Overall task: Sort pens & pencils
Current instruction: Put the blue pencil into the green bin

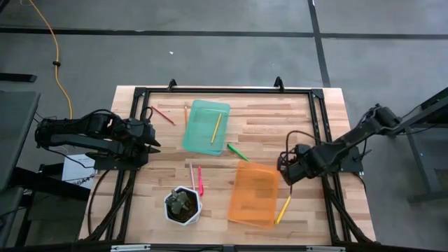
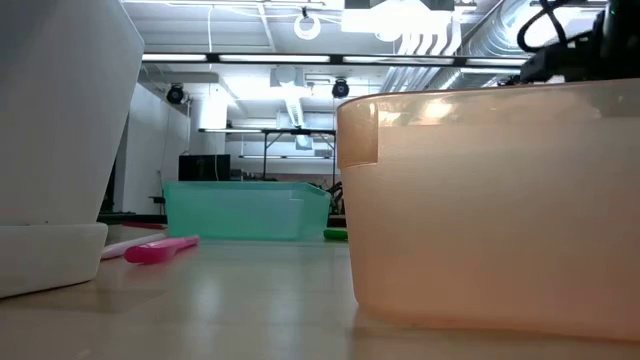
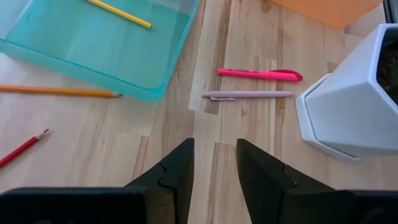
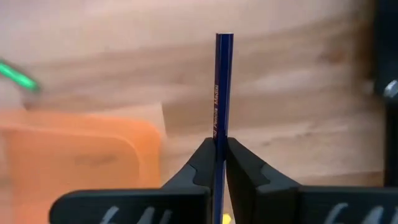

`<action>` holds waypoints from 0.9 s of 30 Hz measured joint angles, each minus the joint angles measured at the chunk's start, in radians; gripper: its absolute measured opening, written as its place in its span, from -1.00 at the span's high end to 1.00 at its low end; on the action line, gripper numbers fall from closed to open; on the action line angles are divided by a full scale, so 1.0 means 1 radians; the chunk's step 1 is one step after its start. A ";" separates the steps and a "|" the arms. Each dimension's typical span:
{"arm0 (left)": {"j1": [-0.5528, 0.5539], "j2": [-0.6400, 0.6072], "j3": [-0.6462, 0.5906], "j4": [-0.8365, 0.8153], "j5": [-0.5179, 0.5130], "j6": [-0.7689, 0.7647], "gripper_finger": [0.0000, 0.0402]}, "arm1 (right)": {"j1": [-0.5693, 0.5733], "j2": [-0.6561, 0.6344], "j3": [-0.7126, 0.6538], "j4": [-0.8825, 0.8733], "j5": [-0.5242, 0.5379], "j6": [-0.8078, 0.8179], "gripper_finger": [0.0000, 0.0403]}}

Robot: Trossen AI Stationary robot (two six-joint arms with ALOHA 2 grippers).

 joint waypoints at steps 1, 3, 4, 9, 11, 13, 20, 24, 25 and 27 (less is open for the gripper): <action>0.000 0.000 0.000 0.000 0.000 0.000 0.46 | -0.007 -0.011 0.010 -0.021 0.016 -0.005 0.96; 0.000 0.000 0.000 0.000 0.000 0.000 0.46 | -0.025 -0.033 0.030 -0.044 0.051 -0.023 0.96; 0.000 0.000 0.000 0.000 0.000 0.000 0.46 | -0.034 -0.042 0.036 -0.051 0.068 -0.035 0.96; 0.000 0.000 0.000 0.000 0.000 0.000 0.46 | -0.087 -0.063 0.073 -0.055 0.158 -0.104 0.96; 0.000 0.000 0.000 0.000 0.000 0.000 0.46 | -0.111 -0.063 0.088 -0.052 0.181 -0.138 0.96; 0.000 0.000 0.000 0.001 0.000 0.000 0.46 | -0.136 -0.063 0.104 -0.034 0.205 -0.184 0.96; 0.000 0.000 0.000 0.001 0.000 -0.001 0.46 | -0.234 -0.063 0.165 0.031 0.278 -0.366 0.96; 0.000 0.000 0.000 0.001 0.000 -0.004 0.46 | -0.302 -0.063 0.181 0.155 0.313 -0.501 0.96; 0.000 0.000 0.000 0.001 0.000 -0.004 0.46 | -0.321 -0.063 0.181 0.200 0.316 -0.540 0.96; 0.000 0.000 0.000 0.002 0.000 -0.004 0.46 | -0.361 -0.060 0.180 0.283 0.320 -0.615 0.96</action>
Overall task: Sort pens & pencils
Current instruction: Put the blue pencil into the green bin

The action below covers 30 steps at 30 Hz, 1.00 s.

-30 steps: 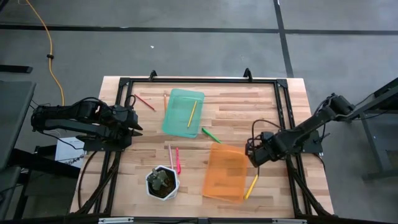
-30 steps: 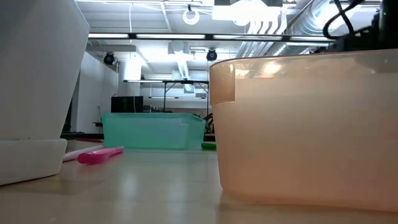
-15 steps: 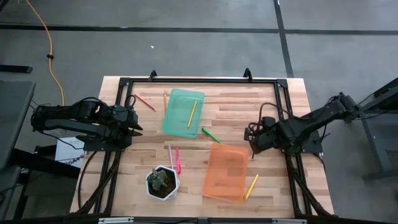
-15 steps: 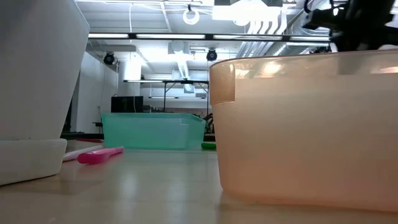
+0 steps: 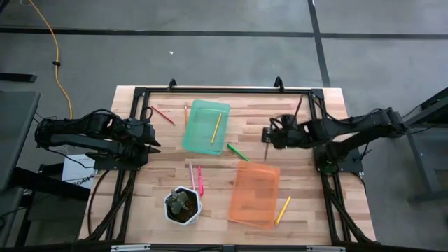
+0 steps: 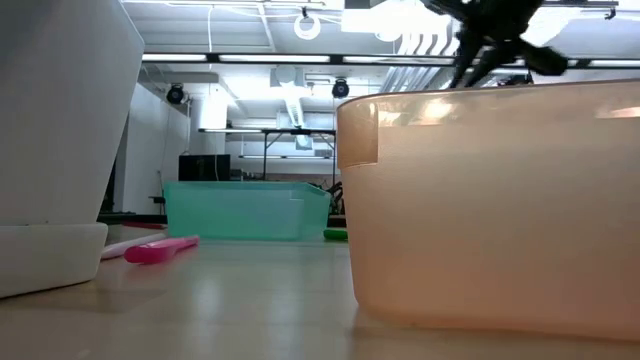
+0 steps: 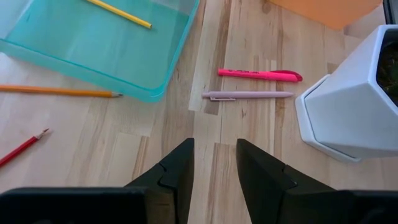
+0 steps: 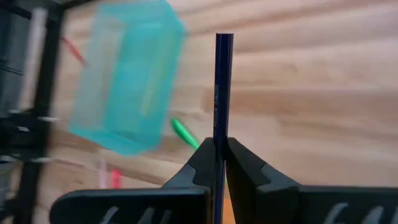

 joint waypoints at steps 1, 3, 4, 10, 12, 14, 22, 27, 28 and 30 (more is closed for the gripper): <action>0.000 0.000 0.000 0.001 0.000 0.000 0.46 | -0.021 0.005 0.000 0.039 0.003 -0.036 0.96; 0.000 0.000 0.000 0.001 0.000 -0.003 0.46 | -0.063 0.020 0.000 0.122 -0.002 -0.112 0.96; 0.000 0.000 0.000 0.001 0.000 -0.004 0.46 | -0.086 0.028 0.000 0.162 -0.011 -0.145 0.96; 0.000 0.000 0.000 0.016 0.000 -0.020 0.46 | -0.214 0.133 -0.001 0.463 -0.130 -0.343 0.96; 0.000 0.000 0.000 0.020 0.000 -0.027 0.46 | -0.248 0.178 -0.001 0.558 -0.172 -0.386 0.96; 0.000 0.000 0.000 0.020 0.000 -0.029 0.46 | -0.277 0.227 0.000 0.636 -0.211 -0.419 0.96; 0.000 0.000 0.000 0.021 0.000 -0.046 0.46 | -0.345 0.416 0.058 0.806 -0.341 -0.487 0.96; 0.000 0.000 0.000 0.021 0.000 -0.056 0.46 | -0.359 0.518 0.143 0.836 -0.405 -0.538 0.96; 0.000 0.000 0.000 0.021 0.000 -0.056 0.46 | -0.362 0.537 0.160 0.831 -0.416 -0.549 0.96; 0.000 0.000 0.000 0.021 0.005 -0.057 0.46 | -0.366 0.574 0.202 0.835 -0.431 -0.565 0.96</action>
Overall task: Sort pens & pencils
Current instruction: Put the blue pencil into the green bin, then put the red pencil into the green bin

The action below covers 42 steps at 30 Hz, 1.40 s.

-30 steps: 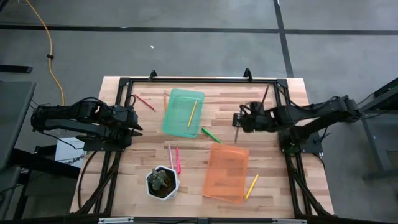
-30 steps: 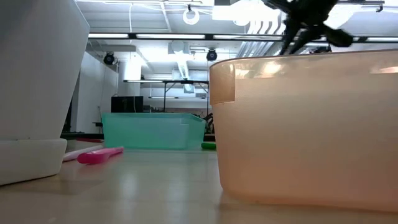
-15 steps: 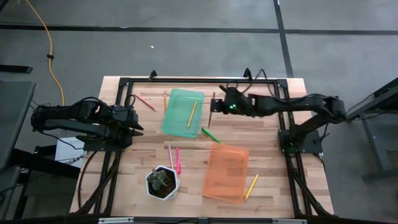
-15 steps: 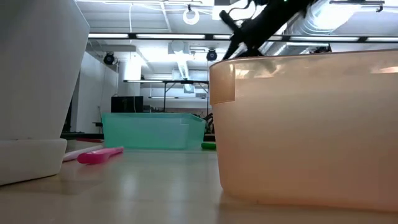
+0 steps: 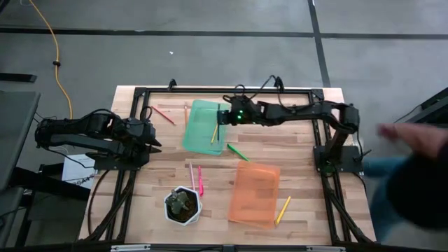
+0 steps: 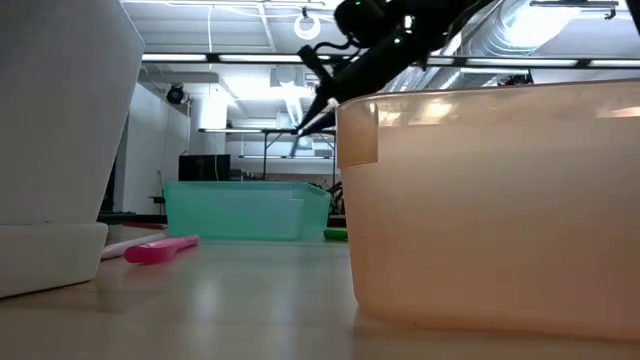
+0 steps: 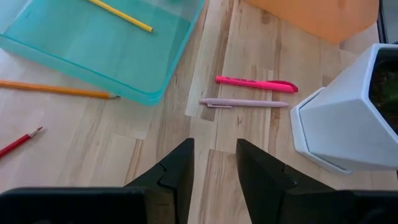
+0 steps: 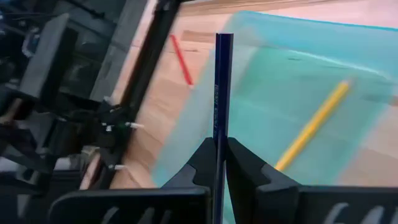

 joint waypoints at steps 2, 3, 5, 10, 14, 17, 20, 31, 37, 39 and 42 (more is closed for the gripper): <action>0.000 0.000 0.000 0.000 0.007 -0.006 0.46 | -0.006 0.031 0.039 -0.003 -0.012 -0.018 0.96; 0.000 0.000 0.000 0.000 0.010 -0.007 0.46 | -0.009 0.048 0.060 -0.003 -0.018 -0.024 0.96; 0.000 0.000 0.000 -0.001 0.014 -0.007 0.46 | -0.016 0.078 0.096 -0.033 -0.019 -0.034 0.96; 0.000 0.000 0.000 -0.003 0.014 -0.014 0.46 | -0.032 0.129 0.160 -0.080 -0.051 -0.051 0.92; 0.000 0.000 0.000 -0.004 0.014 -0.014 0.46 | -0.037 0.142 0.165 -0.084 -0.061 -0.059 0.79; 0.000 0.000 0.000 -0.003 -0.003 -0.012 0.46 | -0.037 0.142 0.165 -0.083 -0.060 -0.073 0.69; 0.000 0.000 0.000 0.003 -0.020 0.002 0.46 | -0.037 0.142 0.165 -0.083 -0.060 -0.077 0.62; 0.001 0.002 0.000 0.010 -0.104 0.032 0.46 | -0.022 0.139 0.165 0.013 -0.062 -0.122 0.59; 0.001 0.073 0.000 0.038 -0.170 0.043 0.46 | 0.007 0.090 0.164 0.052 -0.068 -0.181 0.59; 0.018 0.114 0.000 0.050 -0.170 0.059 0.46 | 0.013 0.056 0.164 0.044 -0.068 -0.207 0.59; 0.088 0.173 0.011 0.049 -0.170 0.076 0.46 | 0.020 -0.003 0.164 0.033 -0.055 -0.253 0.59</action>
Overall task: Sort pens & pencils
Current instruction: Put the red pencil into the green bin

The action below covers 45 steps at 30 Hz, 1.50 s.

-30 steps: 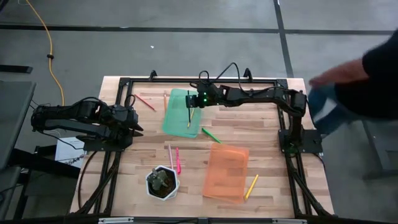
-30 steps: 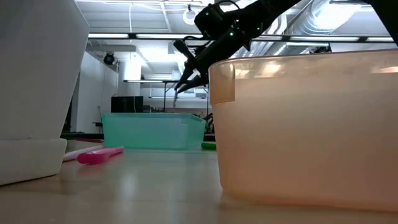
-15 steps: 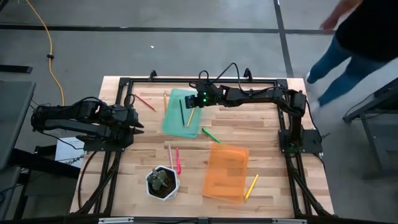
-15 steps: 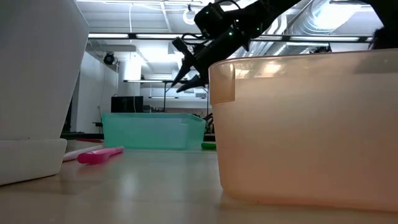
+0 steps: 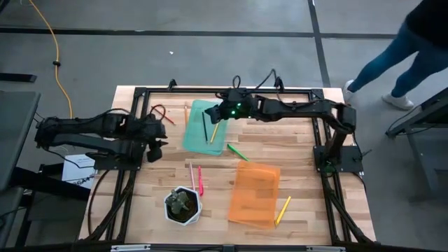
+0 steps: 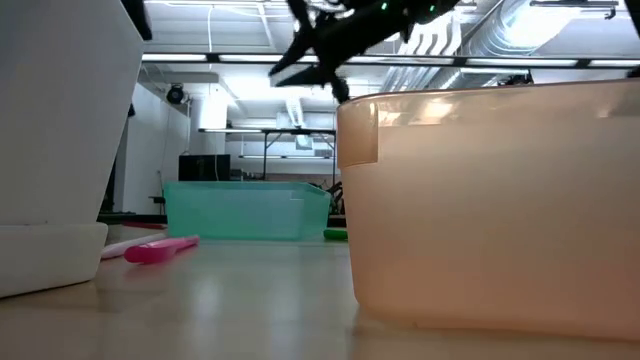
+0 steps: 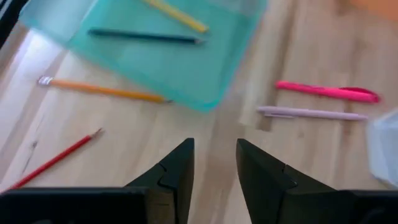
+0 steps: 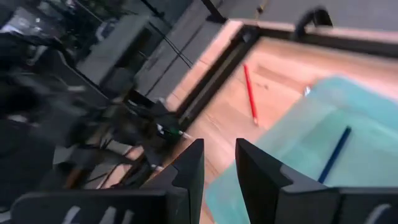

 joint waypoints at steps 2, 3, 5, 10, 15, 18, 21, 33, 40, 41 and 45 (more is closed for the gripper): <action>0.064 0.028 0.023 -0.004 -0.002 0.019 0.46 | 0.005 -0.042 0.000 -0.030 0.017 -0.034 0.59; 0.102 0.034 0.035 -0.003 -0.002 0.037 0.46 | 0.007 -0.060 0.000 -0.045 0.022 -0.050 0.59; 0.183 0.037 0.066 0.015 -0.002 0.085 0.46 | 0.010 -0.101 0.000 -0.098 0.028 -0.076 0.59; 0.414 0.038 0.157 0.044 0.056 0.184 0.46 | 0.025 -0.178 0.000 -0.224 0.077 -0.143 0.59; 0.635 0.079 0.222 0.036 0.185 0.267 0.46 | 0.035 -0.221 0.000 -0.337 0.100 -0.178 0.59; 0.719 0.131 0.241 0.019 0.246 0.316 0.46 | 0.036 -0.229 0.000 -0.370 0.100 -0.179 0.59; 0.767 0.197 0.243 -0.003 0.274 0.356 0.46 | 0.036 -0.238 0.000 -0.385 0.100 -0.179 0.59; 0.782 0.424 0.243 0.049 0.280 0.399 0.46 | 0.000 -0.268 0.000 -0.457 0.137 -0.157 0.59; 0.783 0.467 0.243 0.050 0.187 0.300 0.46 | -0.032 -0.269 0.000 -0.518 0.136 -0.218 0.59; 0.783 0.469 0.243 0.051 0.184 0.273 0.46 | -0.039 -0.269 0.000 -0.531 0.135 -0.222 0.59; 0.783 0.469 0.243 0.051 0.180 0.178 0.46 | -0.073 -0.269 0.000 -0.564 0.090 -0.267 0.59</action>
